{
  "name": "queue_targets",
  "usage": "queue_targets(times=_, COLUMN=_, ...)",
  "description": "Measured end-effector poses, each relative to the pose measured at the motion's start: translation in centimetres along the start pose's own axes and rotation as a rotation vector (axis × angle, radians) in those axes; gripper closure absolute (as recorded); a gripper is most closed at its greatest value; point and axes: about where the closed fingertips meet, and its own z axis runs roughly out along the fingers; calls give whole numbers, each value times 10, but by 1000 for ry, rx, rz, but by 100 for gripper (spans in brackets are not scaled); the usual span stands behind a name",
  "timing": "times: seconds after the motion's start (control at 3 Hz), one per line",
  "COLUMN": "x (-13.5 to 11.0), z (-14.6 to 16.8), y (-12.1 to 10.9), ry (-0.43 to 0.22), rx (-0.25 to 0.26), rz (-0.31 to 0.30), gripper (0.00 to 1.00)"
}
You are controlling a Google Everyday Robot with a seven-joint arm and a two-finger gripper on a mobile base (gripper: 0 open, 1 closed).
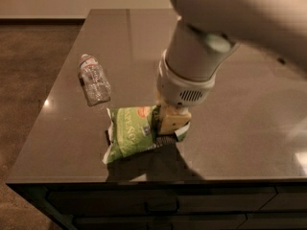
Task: Pick green jalapeno chip bag
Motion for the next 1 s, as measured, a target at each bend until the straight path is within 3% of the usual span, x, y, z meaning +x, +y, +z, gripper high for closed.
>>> queue_targets(times=0.33, x=3, z=-48, y=-14, ry=-55, rx=62, rz=13, gripper=100)
queue_targets(times=0.67, x=11, z=-96, y=-29, ry=-112, rx=122, rz=33, gripper=100)
queue_targets(times=1.0, x=6, z=-107, y=-30, ry=-118, rx=150, rz=26, gripper=100)
